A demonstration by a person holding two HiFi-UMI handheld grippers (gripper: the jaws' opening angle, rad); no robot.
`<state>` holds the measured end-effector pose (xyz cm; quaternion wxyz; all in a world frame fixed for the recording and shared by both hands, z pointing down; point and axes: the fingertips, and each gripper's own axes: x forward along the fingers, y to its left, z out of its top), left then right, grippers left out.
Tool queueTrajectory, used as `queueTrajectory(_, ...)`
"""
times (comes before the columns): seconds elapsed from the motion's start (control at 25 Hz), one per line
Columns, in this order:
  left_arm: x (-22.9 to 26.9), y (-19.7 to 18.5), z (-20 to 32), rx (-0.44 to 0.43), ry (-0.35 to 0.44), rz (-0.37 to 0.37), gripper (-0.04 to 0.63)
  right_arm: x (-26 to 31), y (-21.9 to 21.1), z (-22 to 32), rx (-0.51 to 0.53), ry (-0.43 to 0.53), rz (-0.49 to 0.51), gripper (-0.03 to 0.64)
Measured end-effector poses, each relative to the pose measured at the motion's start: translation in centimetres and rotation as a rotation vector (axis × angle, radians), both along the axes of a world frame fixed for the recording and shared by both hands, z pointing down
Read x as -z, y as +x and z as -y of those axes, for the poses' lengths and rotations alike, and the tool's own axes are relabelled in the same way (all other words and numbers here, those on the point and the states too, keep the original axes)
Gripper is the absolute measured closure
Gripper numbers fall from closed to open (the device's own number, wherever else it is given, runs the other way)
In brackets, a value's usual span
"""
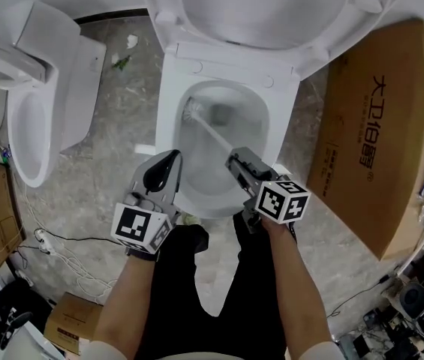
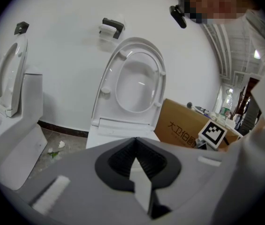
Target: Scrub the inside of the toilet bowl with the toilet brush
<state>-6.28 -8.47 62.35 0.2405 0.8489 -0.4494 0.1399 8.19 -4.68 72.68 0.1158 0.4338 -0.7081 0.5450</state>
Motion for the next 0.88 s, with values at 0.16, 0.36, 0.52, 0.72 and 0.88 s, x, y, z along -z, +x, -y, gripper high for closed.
queueTrajectory(0.16,0.5,-0.1,-0.4,-0.002,-0.007,-0.002,0.589,0.6,-0.3,-0.7,0.056,-0.001,-0.032,0.451)
queueTrajectory(0.36,1.0,-0.2,-1.4,-0.007,-0.022,-0.001,0.589,1.1,-1.1,-2.9,0.121,-0.025,-0.049,0.451)
queueTrajectory(0.52,1.3,-0.2,-2.1,-0.007,-0.033,-0.002,0.589,1.3,-1.2,-5.2,0.204,-0.064,-0.051,0.451)
queueTrajectory(0.72,1.2,0.3,-3.3,-0.008,-0.047,-0.009,0.589,1.7,-1.0,-7.7,0.321,-0.111,-0.069,0.451)
queueTrajectory(0.88,1.0,0.9,-4.1,-0.013,-0.061,-0.016,0.589,2.2,-1.0,-8.8,0.395,-0.127,-0.102,0.451)
